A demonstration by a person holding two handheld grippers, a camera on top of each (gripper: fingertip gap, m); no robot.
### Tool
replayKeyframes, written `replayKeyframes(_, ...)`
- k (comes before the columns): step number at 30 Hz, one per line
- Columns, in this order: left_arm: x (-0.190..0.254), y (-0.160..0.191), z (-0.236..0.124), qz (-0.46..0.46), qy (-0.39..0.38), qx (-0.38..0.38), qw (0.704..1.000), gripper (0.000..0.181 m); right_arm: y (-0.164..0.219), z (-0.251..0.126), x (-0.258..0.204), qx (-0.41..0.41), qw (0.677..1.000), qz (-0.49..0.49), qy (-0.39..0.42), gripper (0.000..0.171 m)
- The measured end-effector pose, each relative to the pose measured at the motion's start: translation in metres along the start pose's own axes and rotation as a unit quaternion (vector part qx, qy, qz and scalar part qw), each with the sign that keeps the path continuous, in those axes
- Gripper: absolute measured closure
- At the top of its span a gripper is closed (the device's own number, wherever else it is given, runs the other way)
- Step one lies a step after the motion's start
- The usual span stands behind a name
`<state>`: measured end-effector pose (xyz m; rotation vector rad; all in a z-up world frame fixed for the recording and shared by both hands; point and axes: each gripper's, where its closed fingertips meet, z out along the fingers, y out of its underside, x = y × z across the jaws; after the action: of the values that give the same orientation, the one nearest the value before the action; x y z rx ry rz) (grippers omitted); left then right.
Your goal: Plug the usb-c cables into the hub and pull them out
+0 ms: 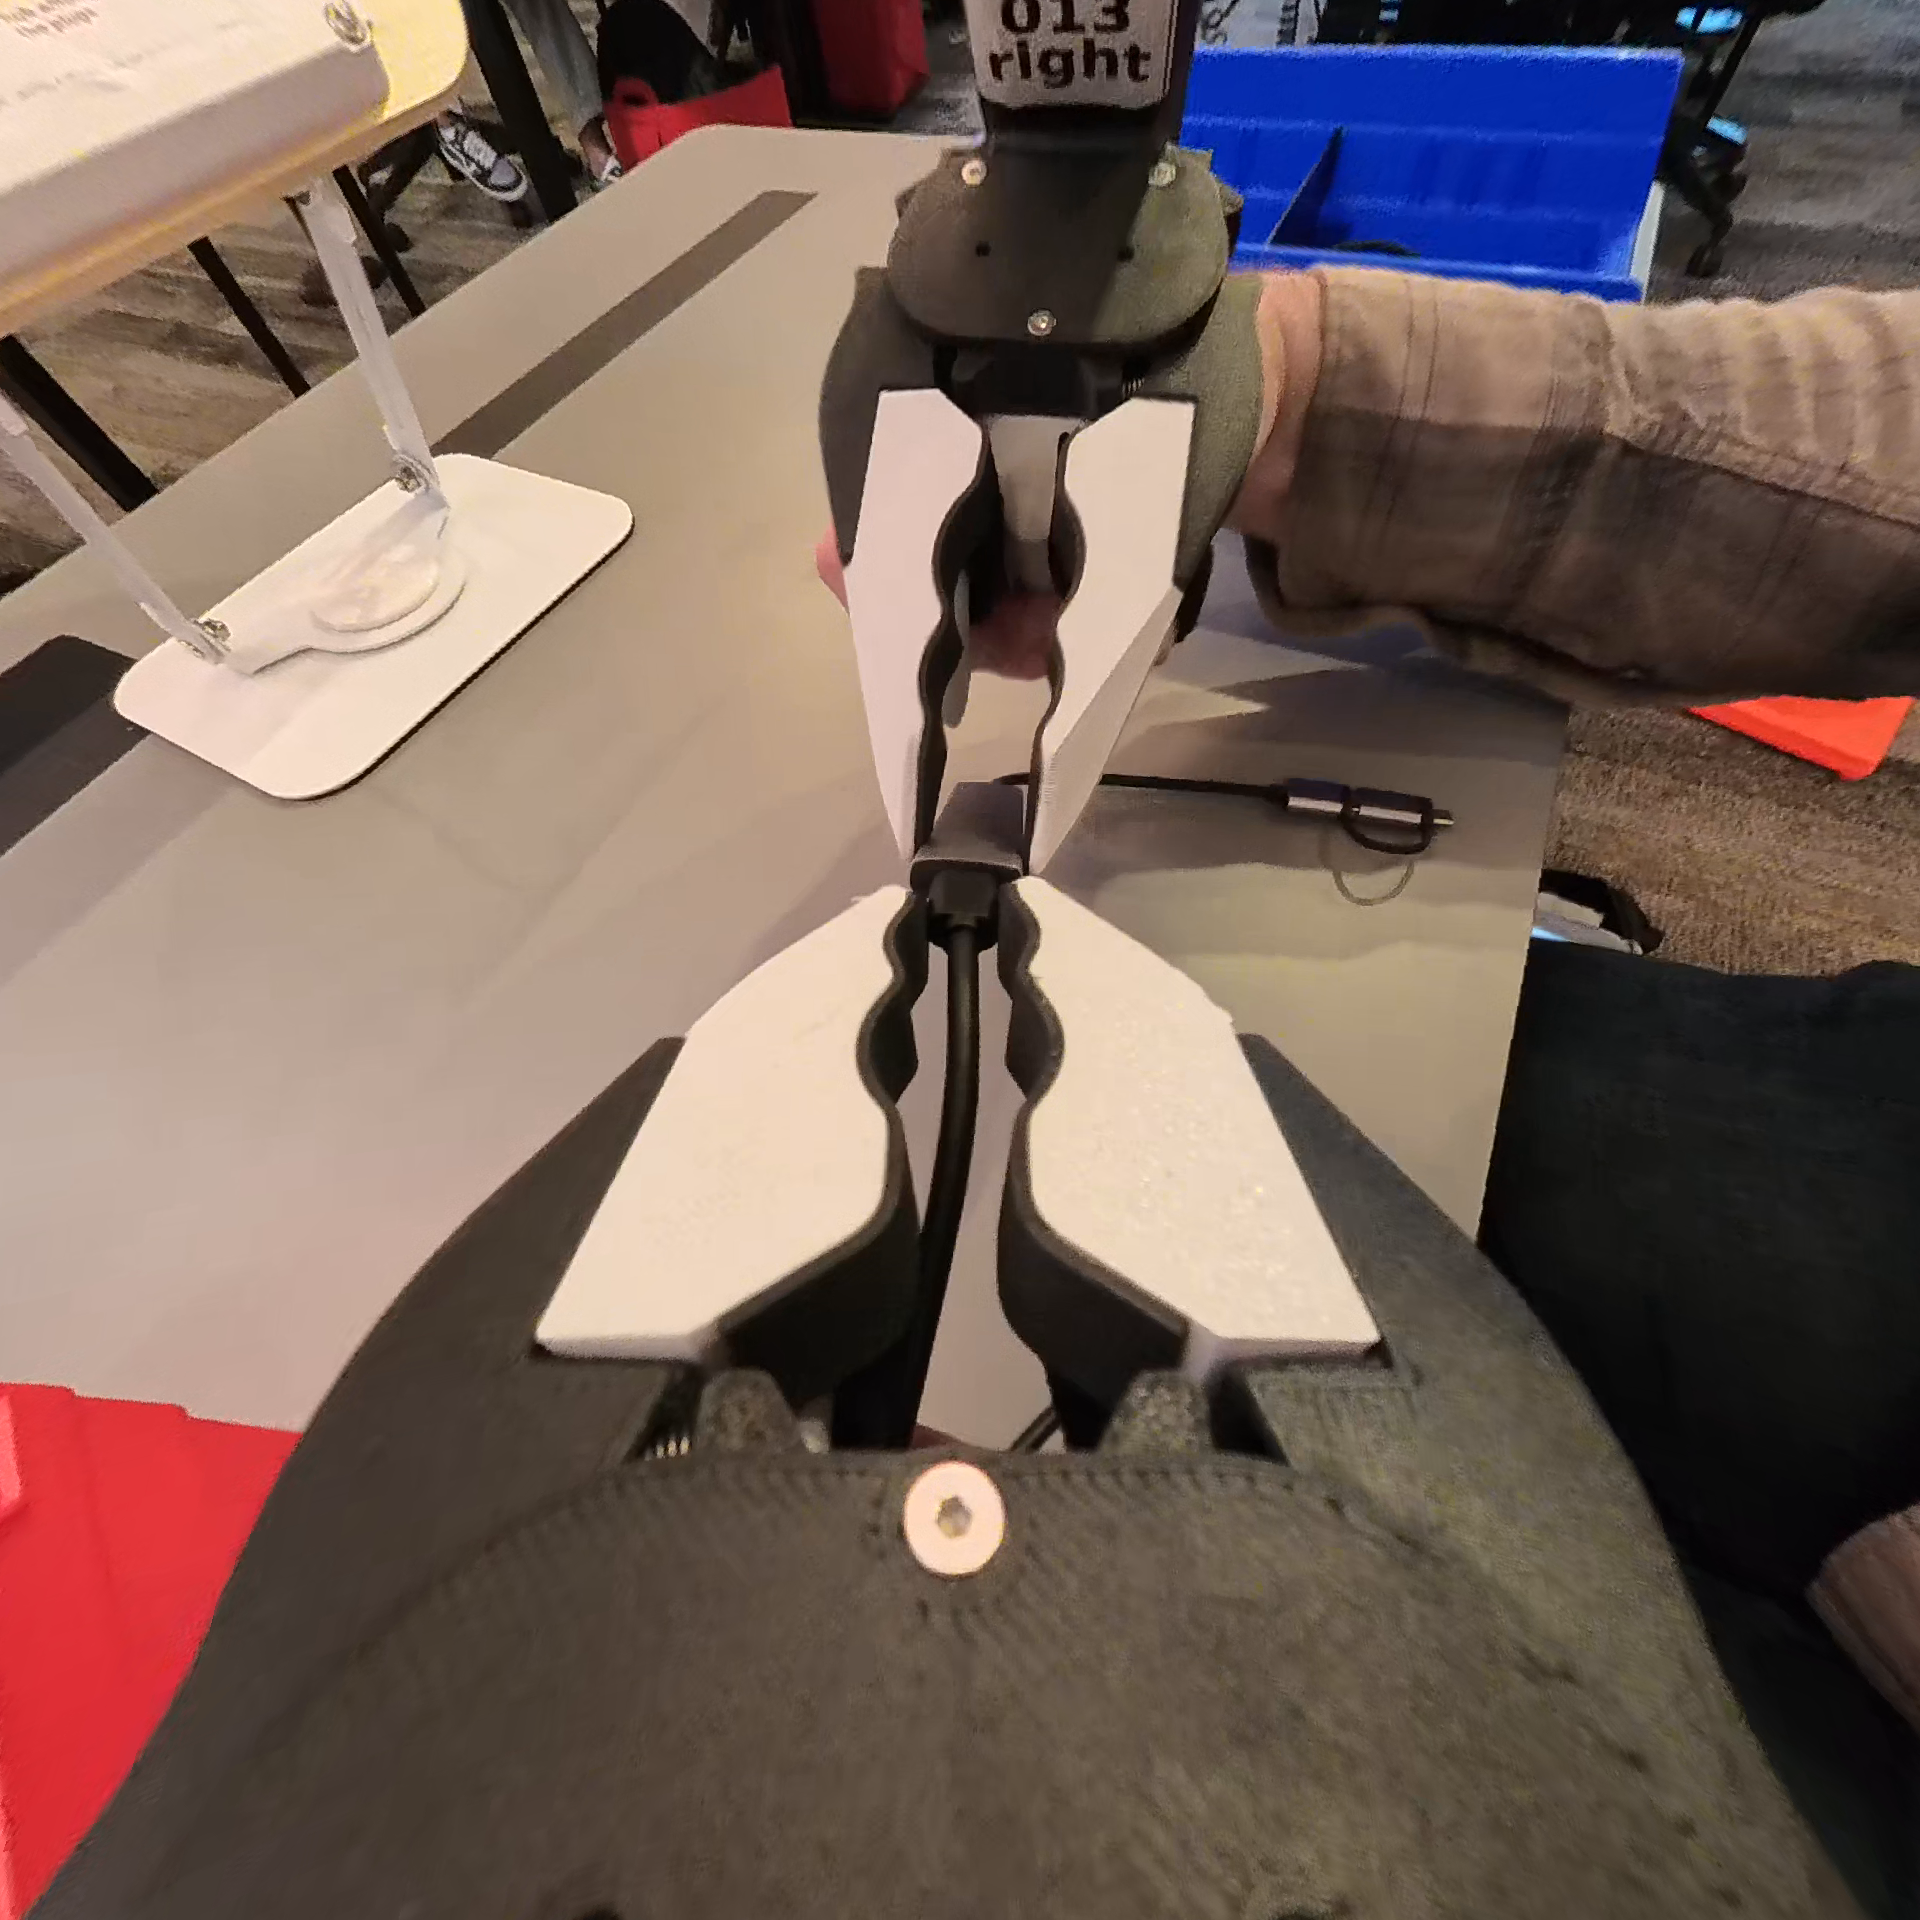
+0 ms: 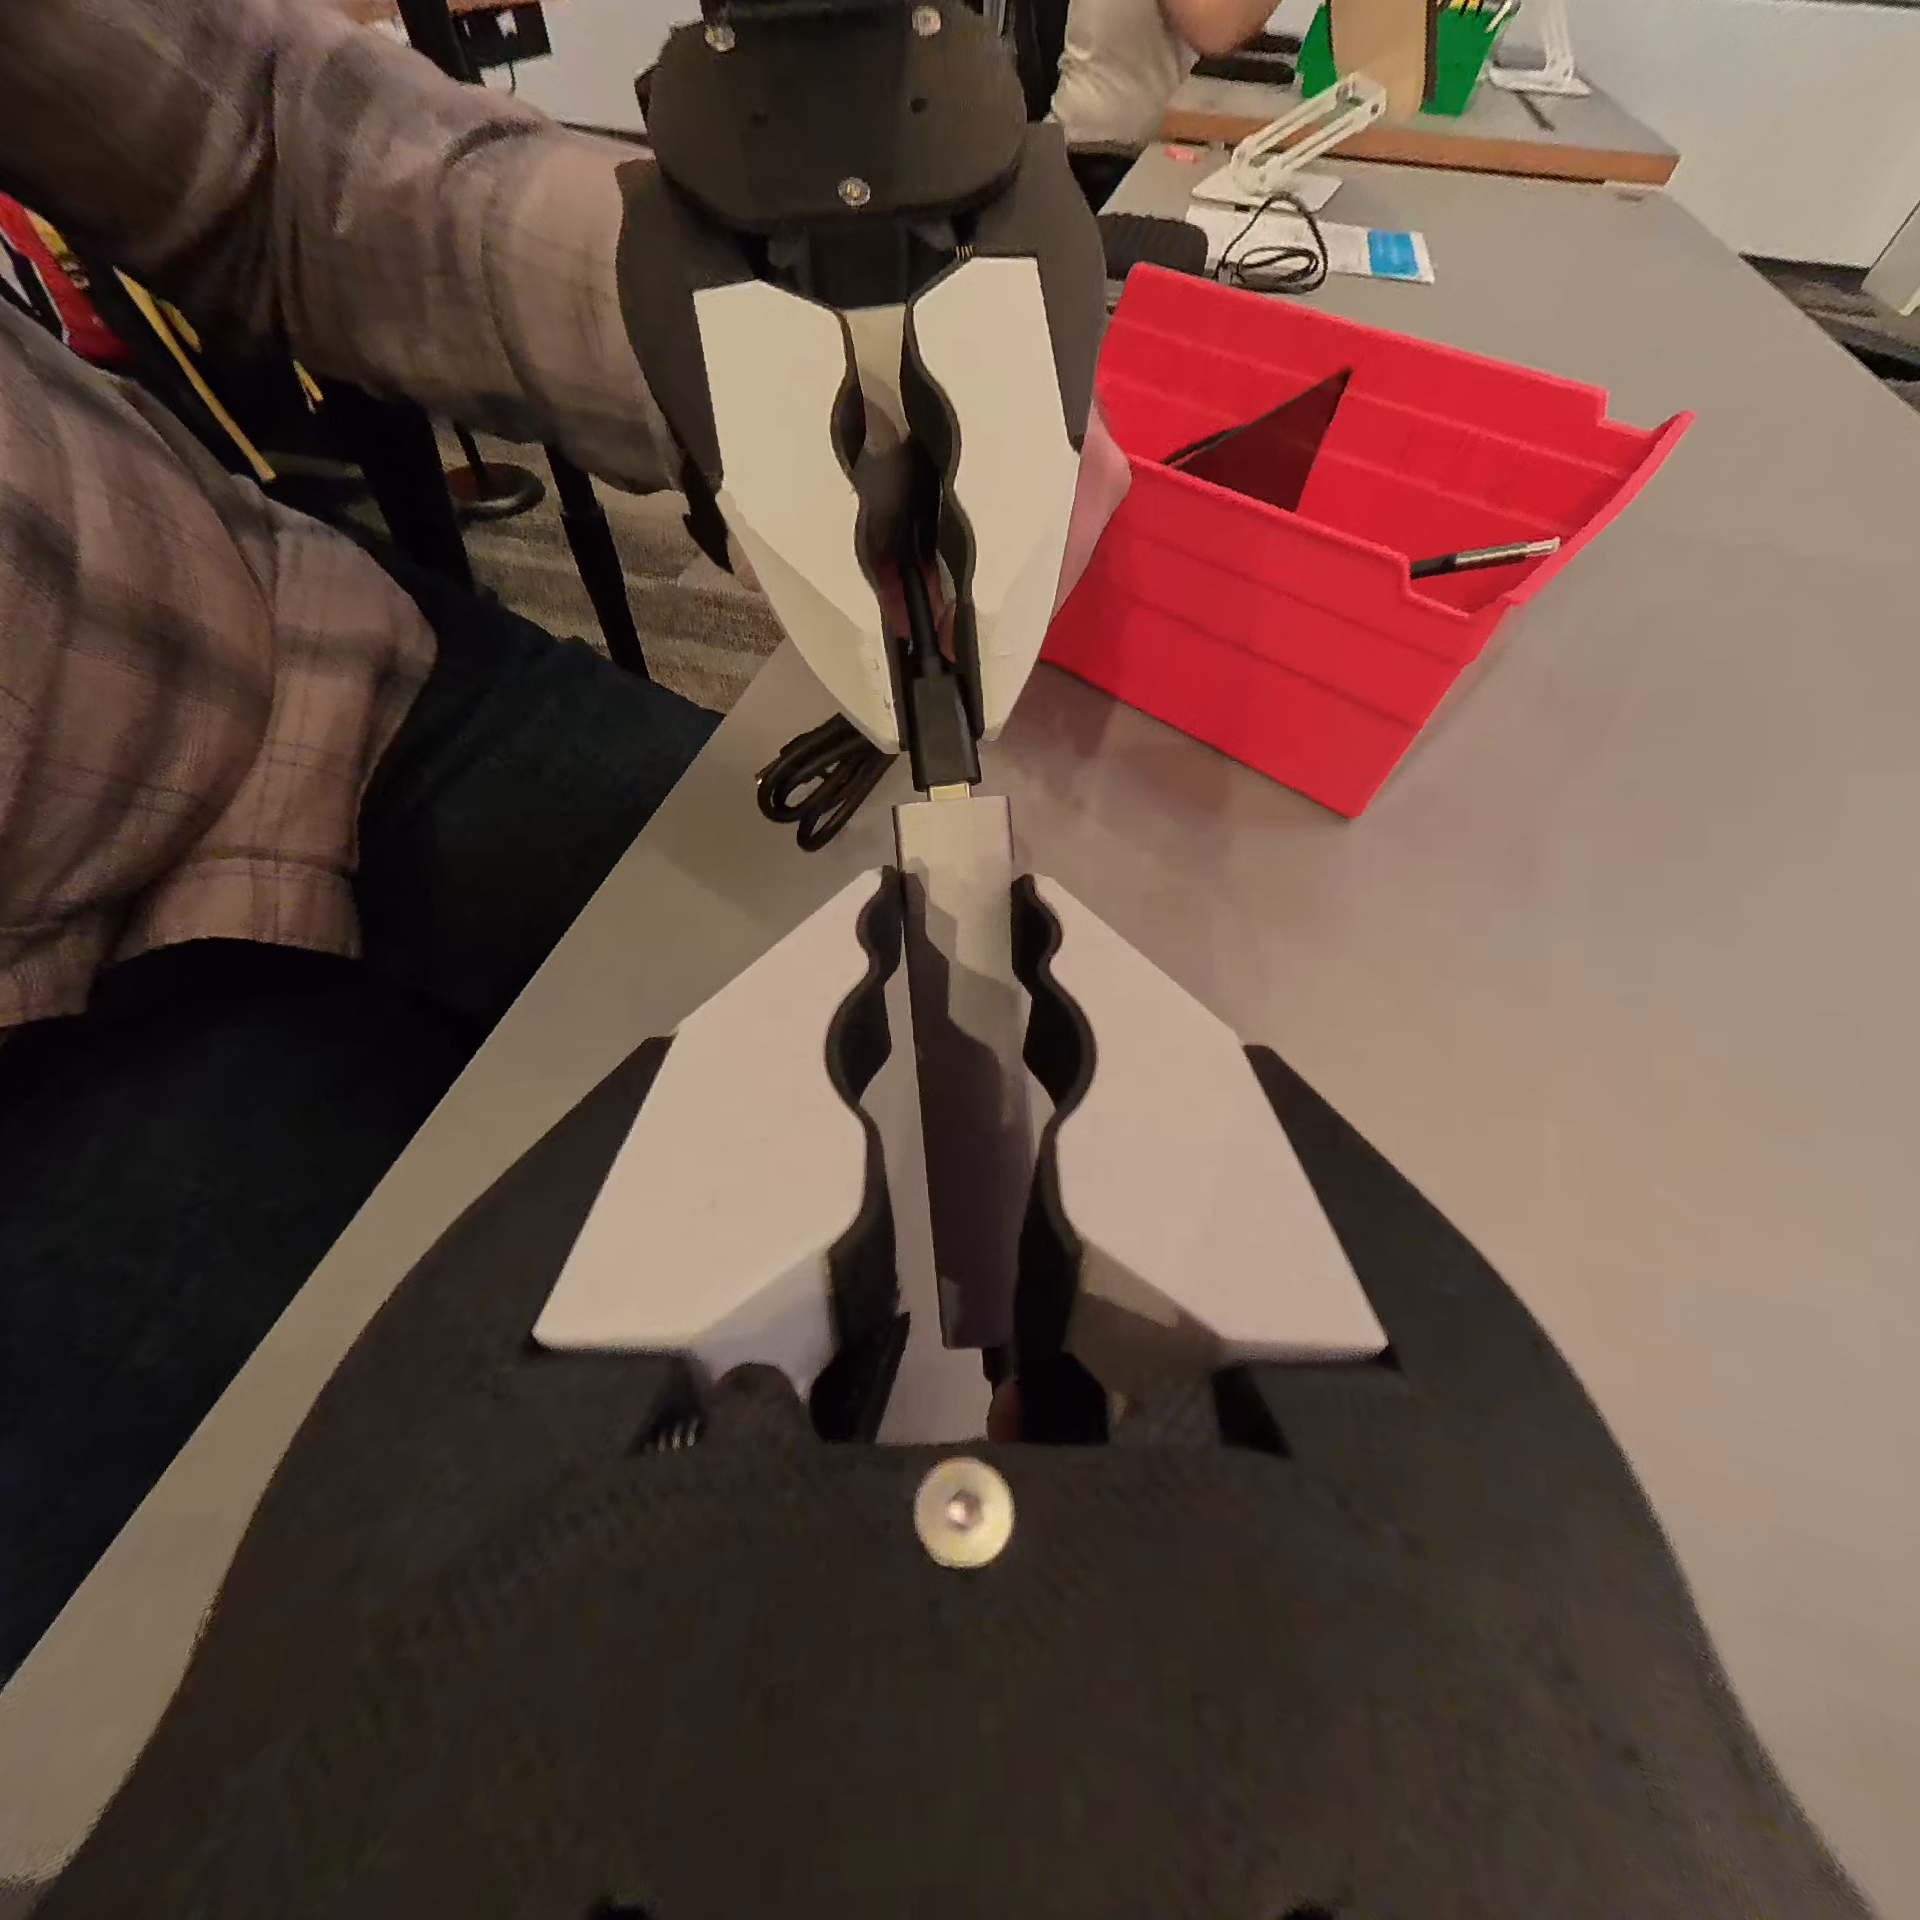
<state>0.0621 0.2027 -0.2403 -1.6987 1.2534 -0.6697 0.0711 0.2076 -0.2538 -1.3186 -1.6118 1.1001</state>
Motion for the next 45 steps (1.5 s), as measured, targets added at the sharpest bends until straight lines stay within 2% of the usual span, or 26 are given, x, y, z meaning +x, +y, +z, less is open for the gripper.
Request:
replayKeyframes(1, 0.000, -0.001, 0.000, -0.005, 0.001, 0.005, 1.000, 0.169, -0.001, -0.001, 0.000, 0.004, 1.000, 0.001, 0.001, 0.153)
replayKeyframes(14, -0.001, -0.005, -0.001, -0.036, 0.006, 0.033, 0.999, 0.169, -0.004, -0.002, 0.000, 0.019, 1.000, -0.002, 0.014, 0.153)
replayKeyframes(32, 0.000, 0.000, 0.001, -0.016, 0.000, 0.009, 1.000, 0.169, -0.001, 0.000, 0.000, 0.026, 1.000, -0.002, 0.014, 0.153)
replayKeyframes(45, 0.002, 0.008, 0.004, -0.011, 0.008, -0.012, 1.000, 0.168, 0.005, 0.005, -0.002, -0.008, 1.000, -0.013, 0.010, 0.154)
